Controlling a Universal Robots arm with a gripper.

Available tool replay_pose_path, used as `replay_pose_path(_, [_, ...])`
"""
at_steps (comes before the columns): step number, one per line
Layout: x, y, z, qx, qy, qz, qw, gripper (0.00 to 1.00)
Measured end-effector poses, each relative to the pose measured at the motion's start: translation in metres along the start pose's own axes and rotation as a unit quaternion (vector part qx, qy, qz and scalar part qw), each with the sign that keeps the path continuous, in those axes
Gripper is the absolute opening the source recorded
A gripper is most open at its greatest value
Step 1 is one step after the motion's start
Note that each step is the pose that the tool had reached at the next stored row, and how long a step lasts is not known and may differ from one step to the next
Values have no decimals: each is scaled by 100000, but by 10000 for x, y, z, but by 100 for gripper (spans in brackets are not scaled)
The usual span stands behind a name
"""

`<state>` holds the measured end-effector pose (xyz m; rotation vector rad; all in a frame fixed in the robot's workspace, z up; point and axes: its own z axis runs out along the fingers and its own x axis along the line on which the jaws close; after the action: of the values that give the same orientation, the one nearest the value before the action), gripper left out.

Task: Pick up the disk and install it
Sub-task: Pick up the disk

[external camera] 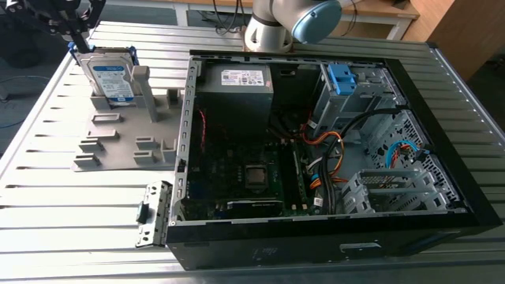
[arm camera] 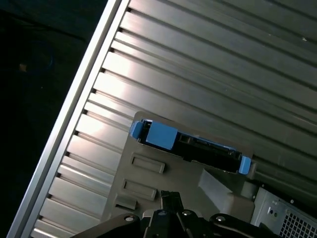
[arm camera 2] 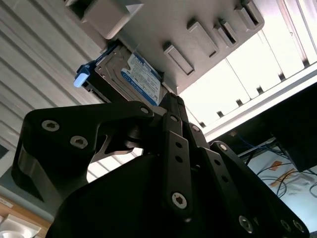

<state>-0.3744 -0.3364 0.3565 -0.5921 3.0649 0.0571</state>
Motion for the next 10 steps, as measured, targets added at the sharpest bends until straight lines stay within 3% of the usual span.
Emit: replay_pose_path(10, [0, 0, 0, -93, 117, -3597, 99935, 11])
